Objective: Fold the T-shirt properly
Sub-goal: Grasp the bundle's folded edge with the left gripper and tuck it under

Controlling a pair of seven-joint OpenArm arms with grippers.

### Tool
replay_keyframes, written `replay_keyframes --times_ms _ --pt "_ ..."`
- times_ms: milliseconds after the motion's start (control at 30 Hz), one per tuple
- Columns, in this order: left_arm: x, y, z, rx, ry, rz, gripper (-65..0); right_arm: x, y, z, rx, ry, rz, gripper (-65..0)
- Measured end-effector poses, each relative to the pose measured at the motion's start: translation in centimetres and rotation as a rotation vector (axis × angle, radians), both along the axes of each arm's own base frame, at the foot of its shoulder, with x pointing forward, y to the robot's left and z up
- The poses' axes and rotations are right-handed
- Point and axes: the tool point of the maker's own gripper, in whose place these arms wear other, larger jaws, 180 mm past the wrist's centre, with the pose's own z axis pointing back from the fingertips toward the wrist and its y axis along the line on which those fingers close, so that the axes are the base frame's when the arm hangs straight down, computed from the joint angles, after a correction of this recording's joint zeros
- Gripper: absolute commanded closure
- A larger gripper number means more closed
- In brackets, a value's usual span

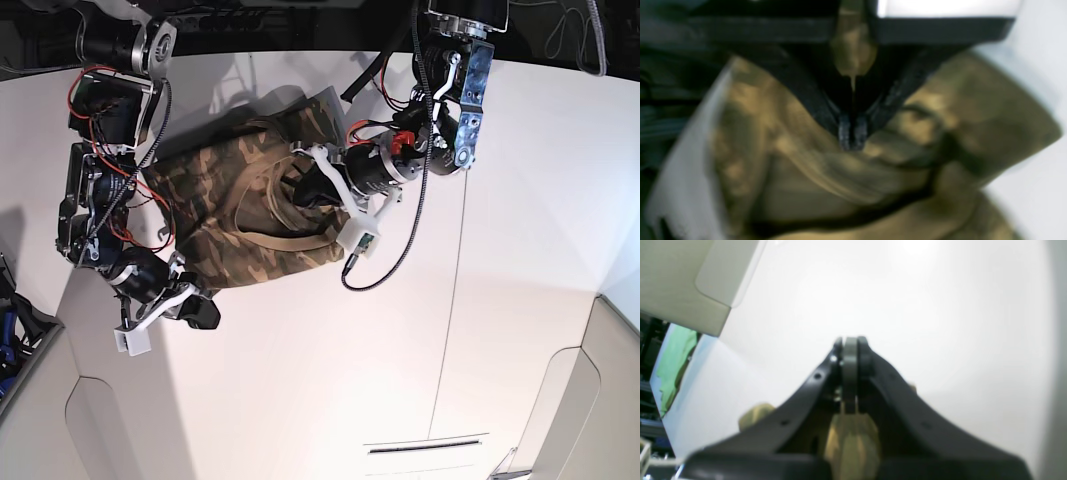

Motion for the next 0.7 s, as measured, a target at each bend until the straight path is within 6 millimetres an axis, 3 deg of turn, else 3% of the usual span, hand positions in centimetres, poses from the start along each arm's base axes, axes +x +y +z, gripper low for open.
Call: replay_keyframes --times_ms 67,100,433,700 --pt "0.6 0.2 0.1 0.005 -0.003 0.013 -27.6 -0.5 0.1 -0.8 0.003 0.022 0.001 0.0" --pt "0.9 0.1 0.4 -0.002 -0.011 0.014 -29.6 -0.7 0.1 -1.0 0.005 0.027 0.002 0.0" --pt "0.8 -0.9 1.2 -0.077 0.0 0.016 -29.9 -2.6 0.1 -3.0 0.007 0.078 0.0 0.0" --pt "-0.1 -3.5 1.4 -0.094 0.002 -0.032 -29.9 -2.6 0.1 -2.9 0.014 0.076 -0.001 0.0"
